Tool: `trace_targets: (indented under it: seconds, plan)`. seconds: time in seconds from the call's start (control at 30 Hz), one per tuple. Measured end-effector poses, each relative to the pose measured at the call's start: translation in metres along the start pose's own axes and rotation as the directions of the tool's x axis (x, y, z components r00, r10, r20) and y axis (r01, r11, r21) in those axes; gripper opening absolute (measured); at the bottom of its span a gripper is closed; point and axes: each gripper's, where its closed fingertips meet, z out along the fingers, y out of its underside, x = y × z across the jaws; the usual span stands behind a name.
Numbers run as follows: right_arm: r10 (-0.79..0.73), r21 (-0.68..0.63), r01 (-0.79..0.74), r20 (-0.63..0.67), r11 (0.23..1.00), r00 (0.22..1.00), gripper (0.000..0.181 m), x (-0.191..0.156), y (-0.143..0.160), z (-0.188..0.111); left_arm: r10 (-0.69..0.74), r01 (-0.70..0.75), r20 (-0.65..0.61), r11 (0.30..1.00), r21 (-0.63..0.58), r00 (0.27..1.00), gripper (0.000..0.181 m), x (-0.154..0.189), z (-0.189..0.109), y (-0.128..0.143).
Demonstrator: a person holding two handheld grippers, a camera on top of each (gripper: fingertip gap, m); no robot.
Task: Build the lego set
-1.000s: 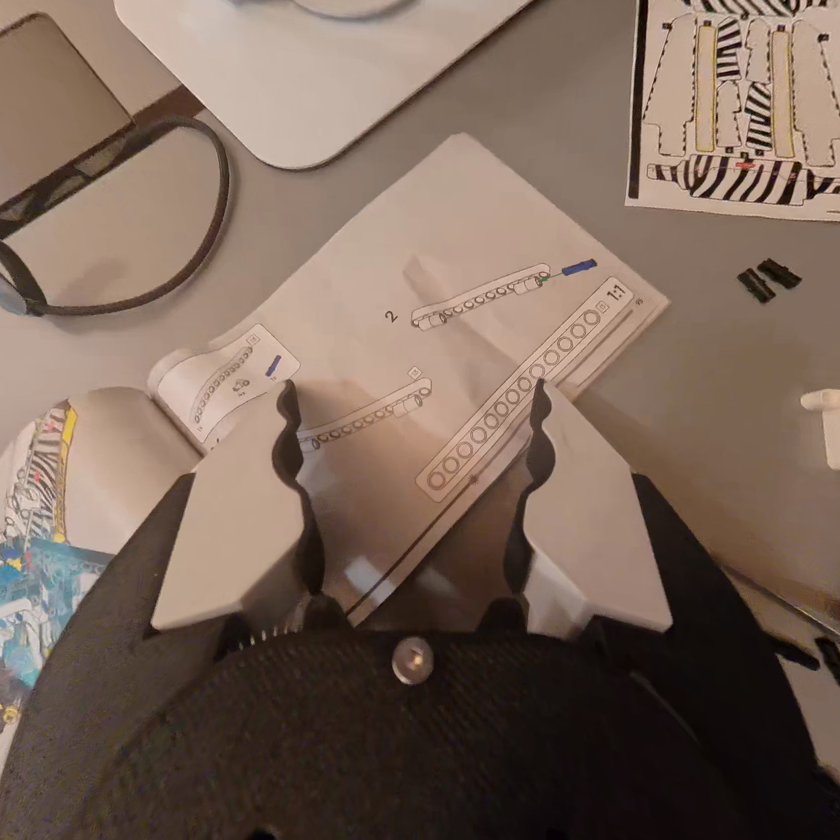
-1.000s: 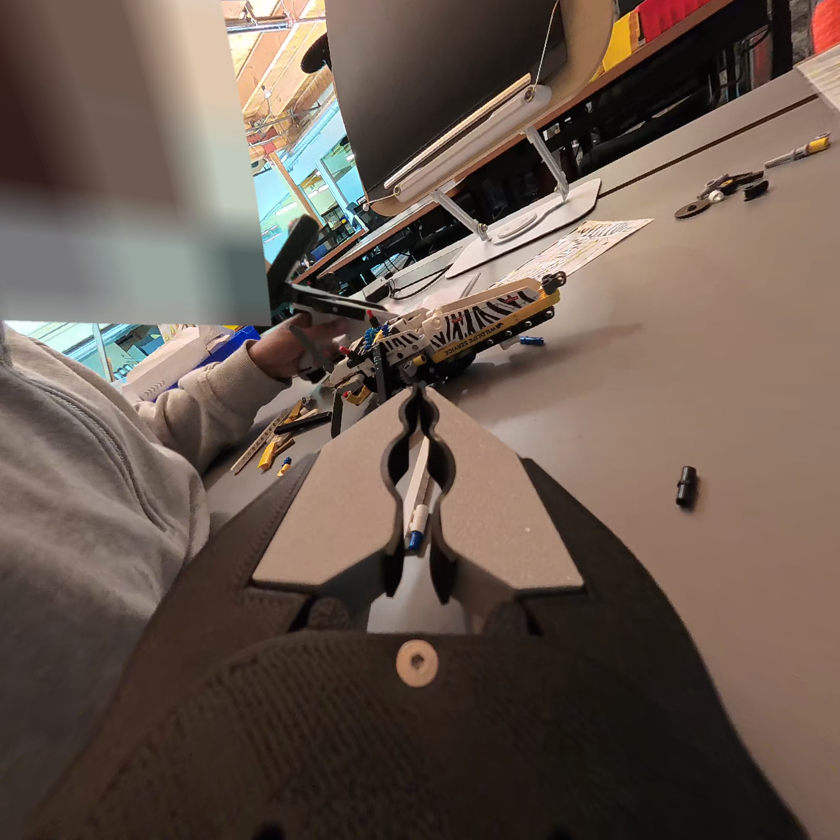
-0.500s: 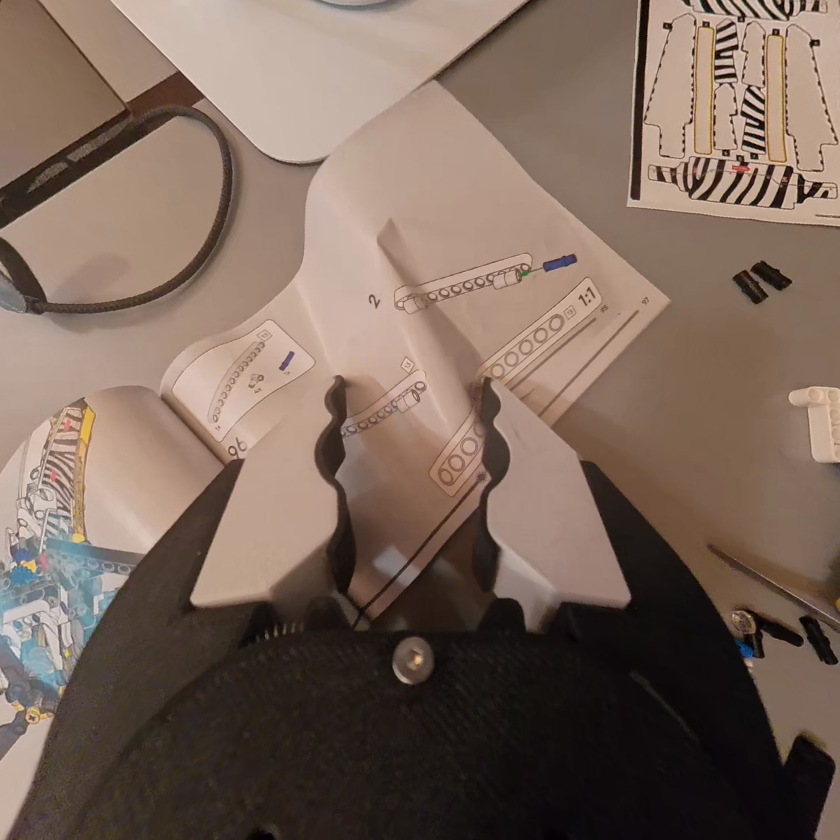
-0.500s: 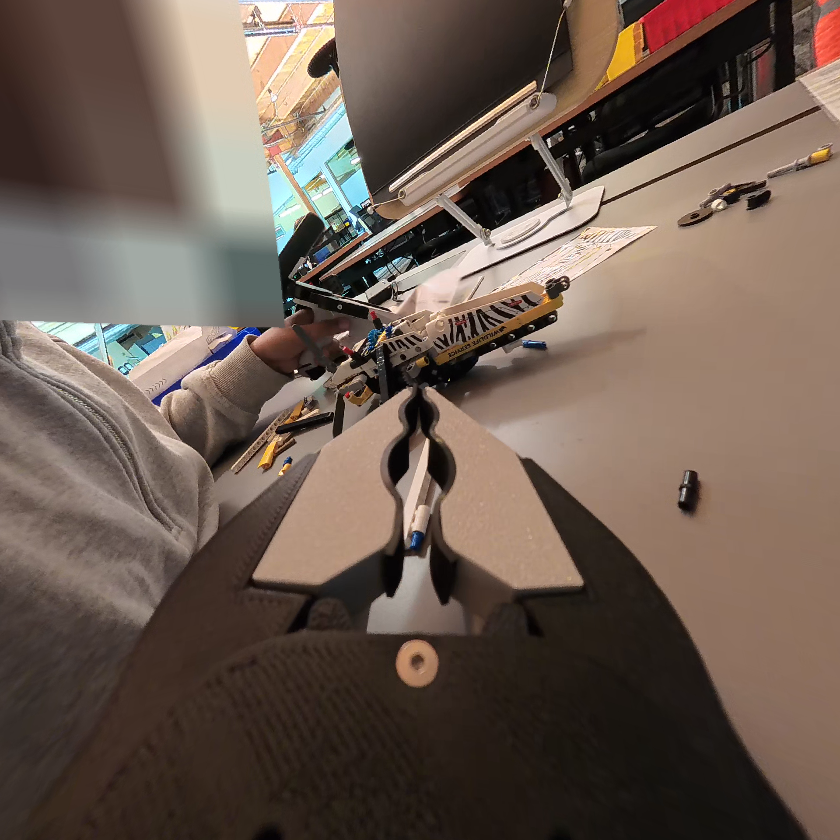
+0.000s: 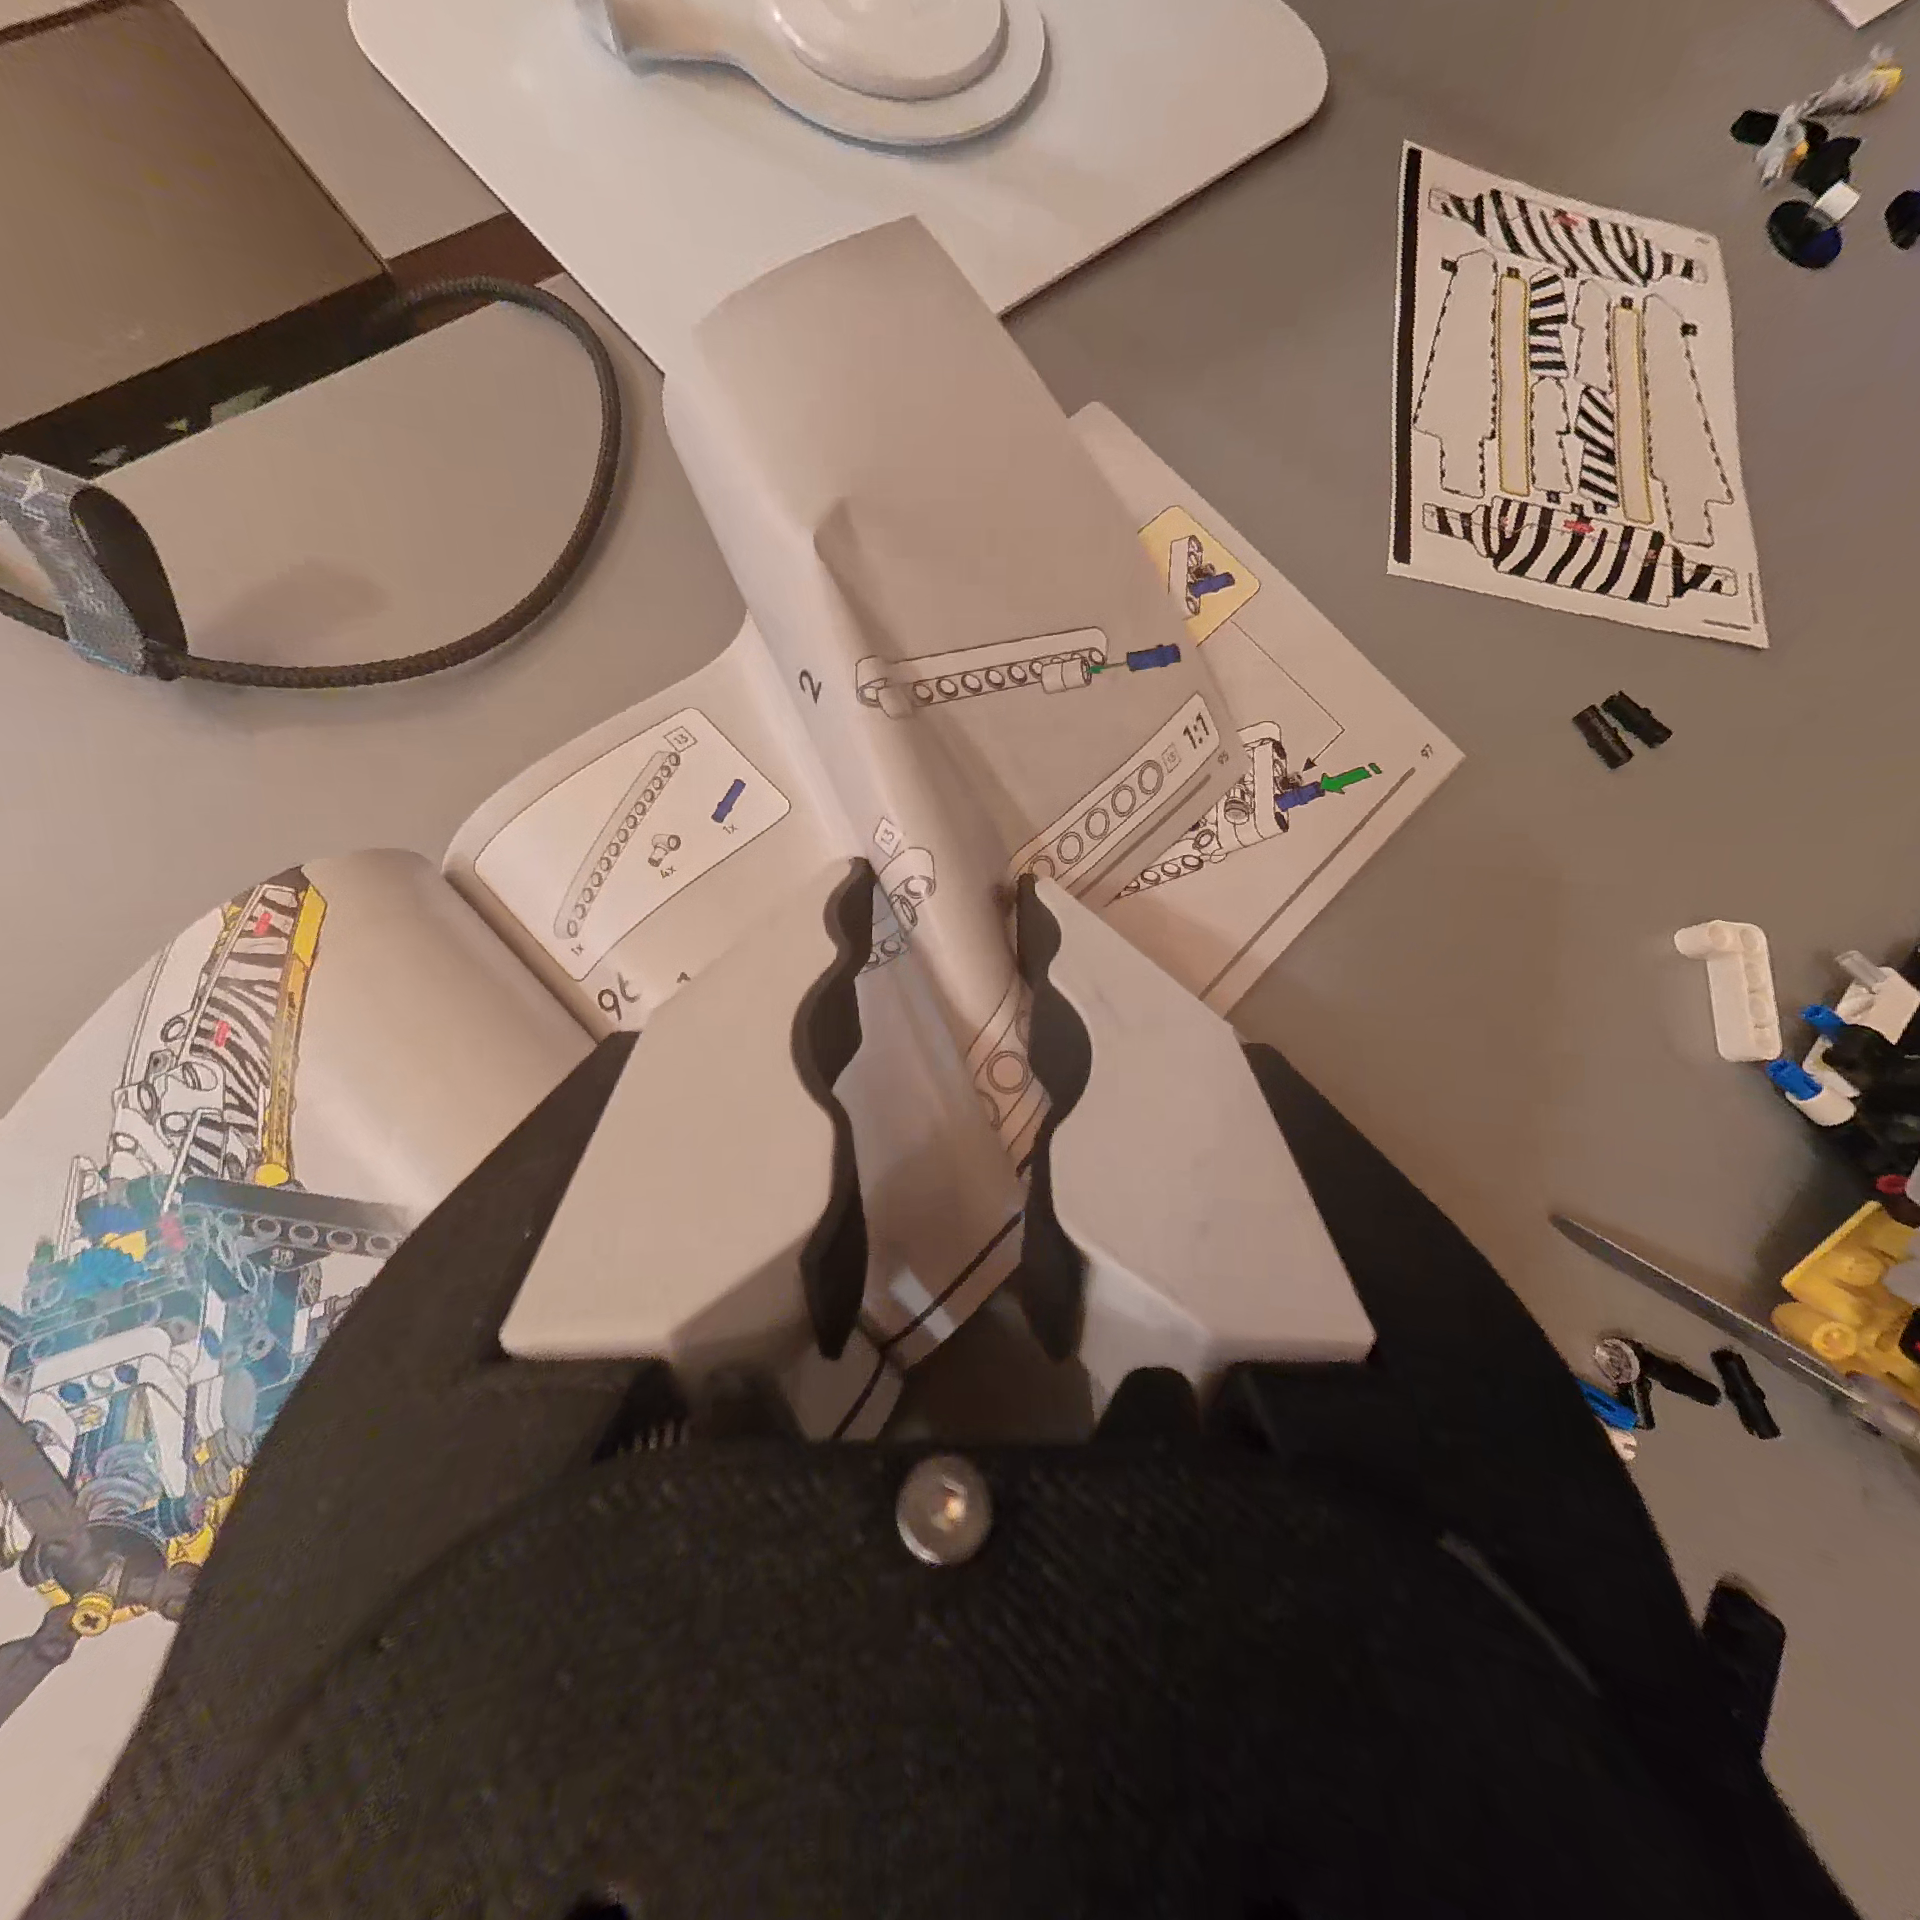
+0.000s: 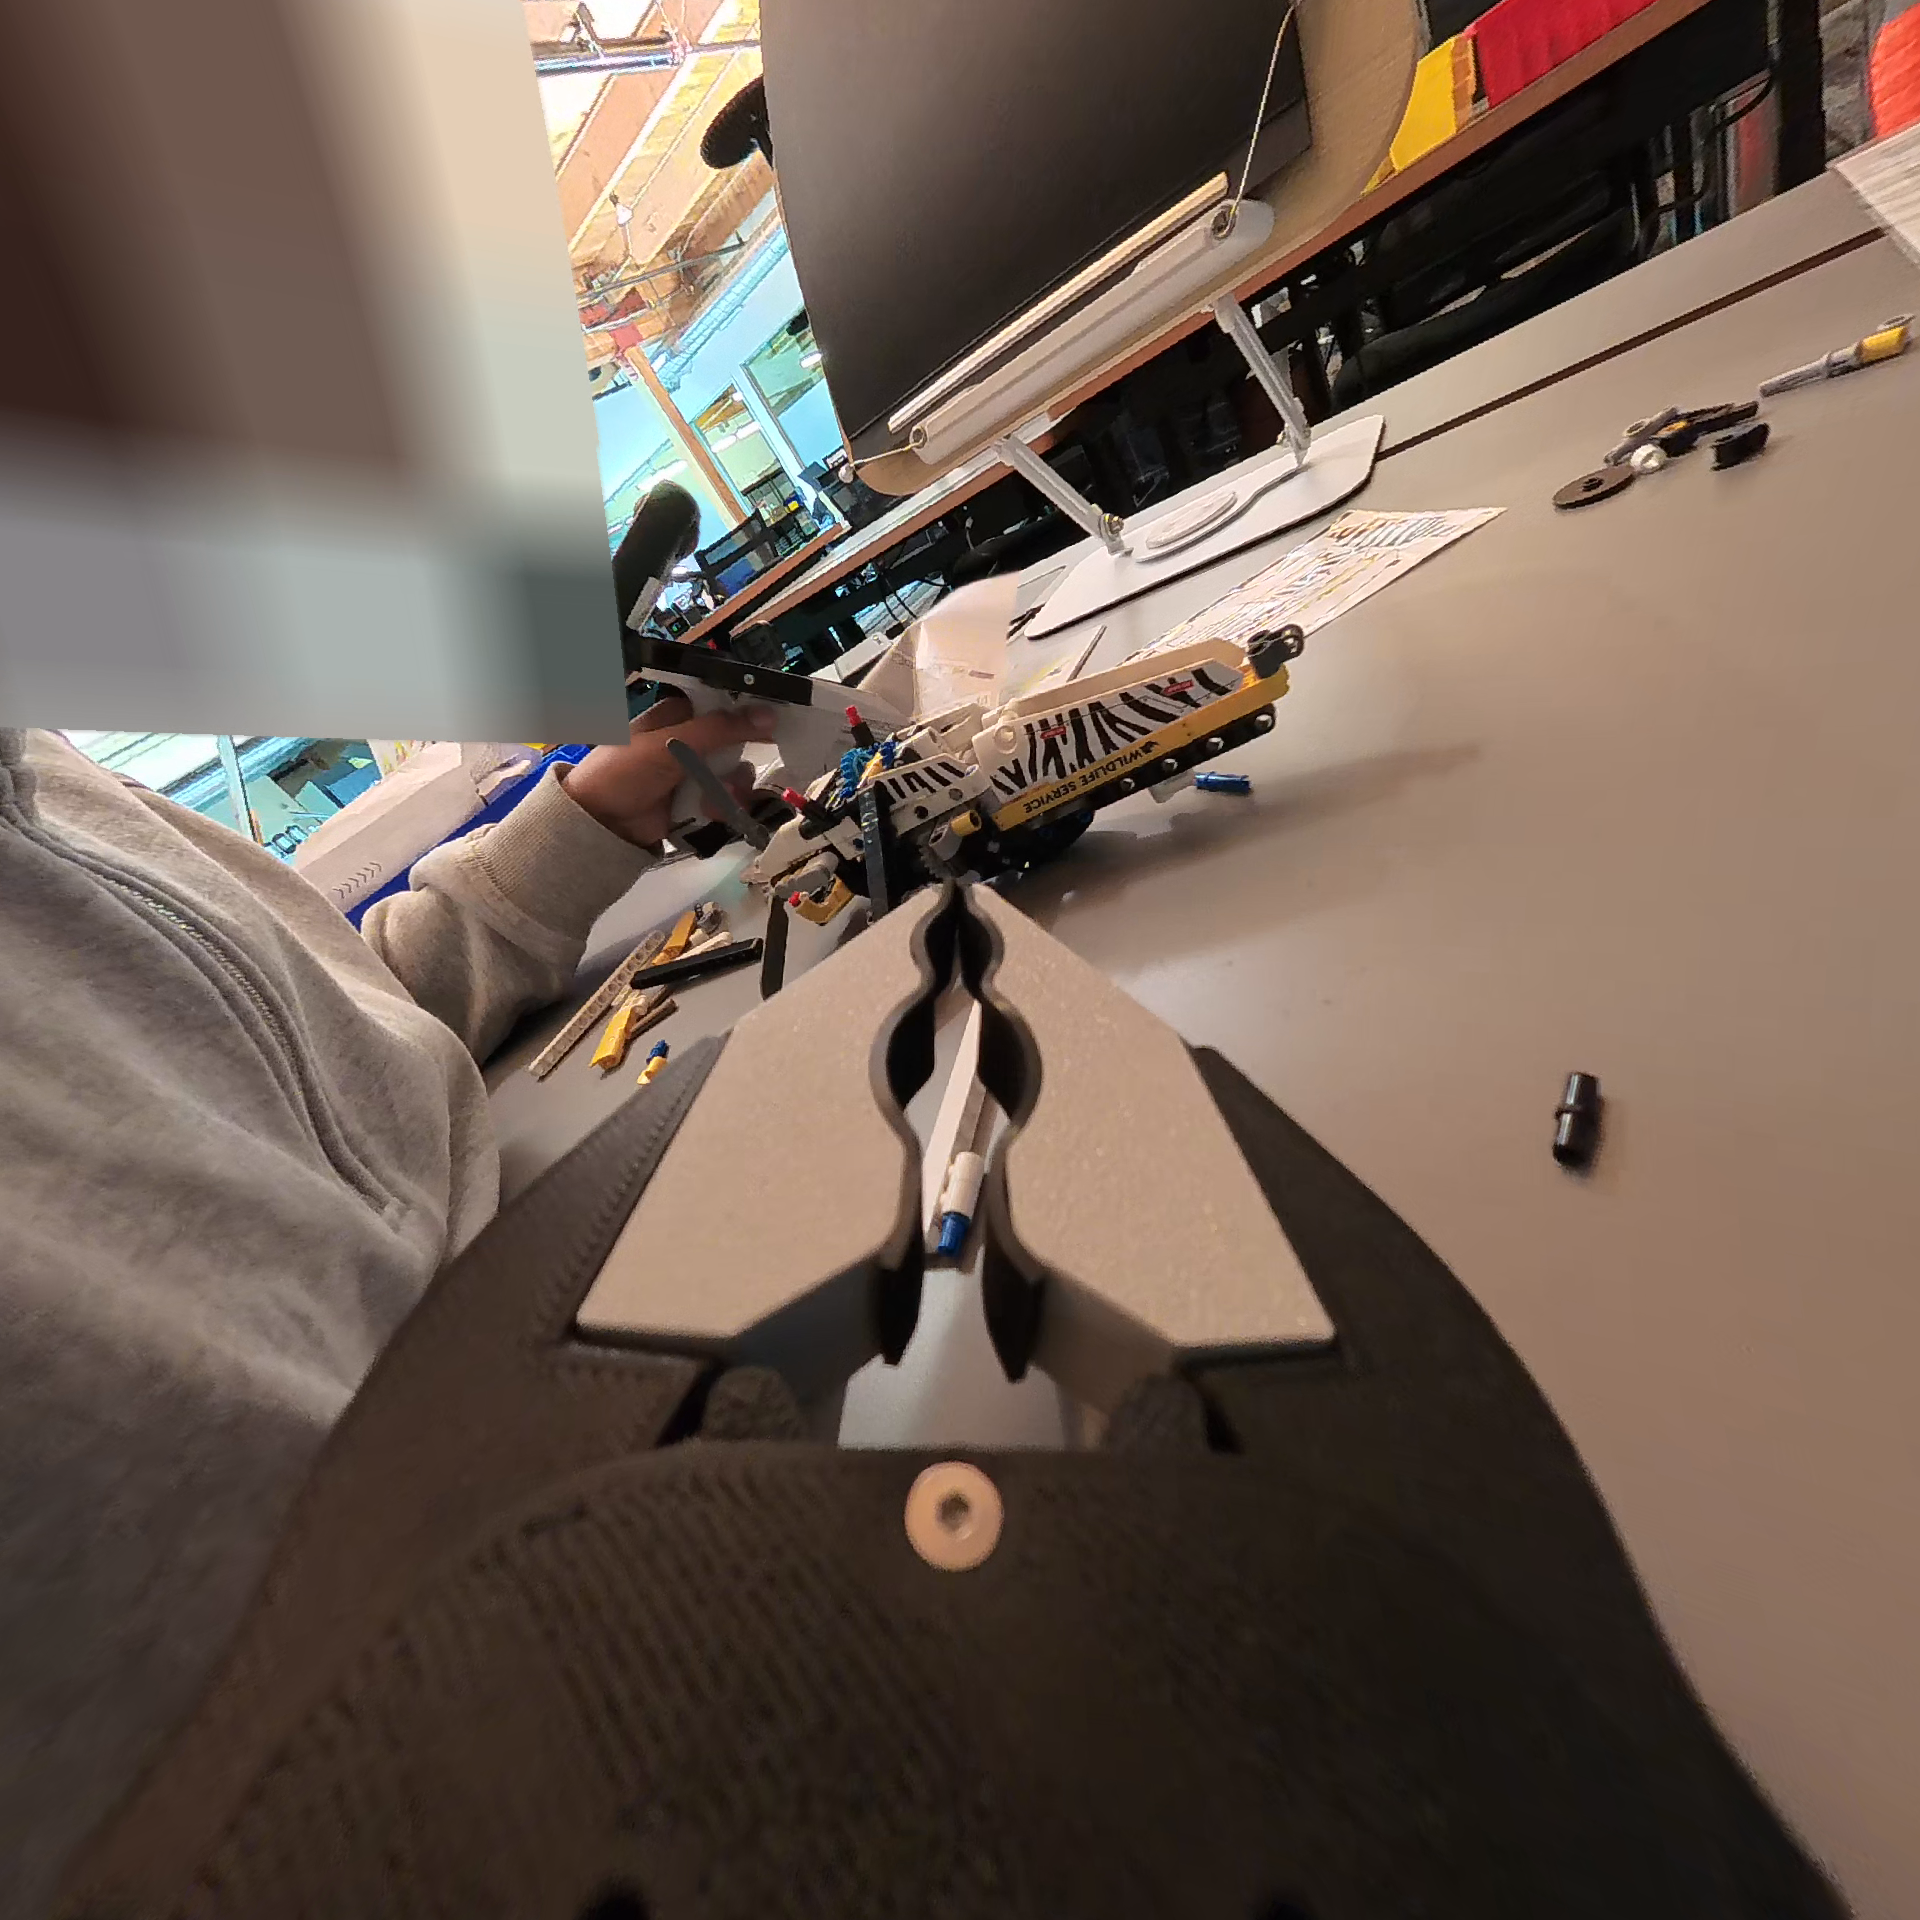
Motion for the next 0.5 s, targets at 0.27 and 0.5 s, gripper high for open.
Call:
trace_targets:
  seconds: [0.27,0.5]
  plan:
    - [-0.004,0.004,0.004,0.002,1.000,1.000,0.000,-0.0005,-0.0003,-0.0004,-0.036,0.036,-0.045,0.999,0.019,0.998,0.025,-0.0005,-0.0012,-0.0006]
    - [0.042,-0.030,-0.042,-0.012,0.999,0.999,0.000,0.0047,0.0027,0.0026,-0.078,0.080,-0.075,0.997,0.023,0.994,0.023,-0.0043,0.0018,0.0010]
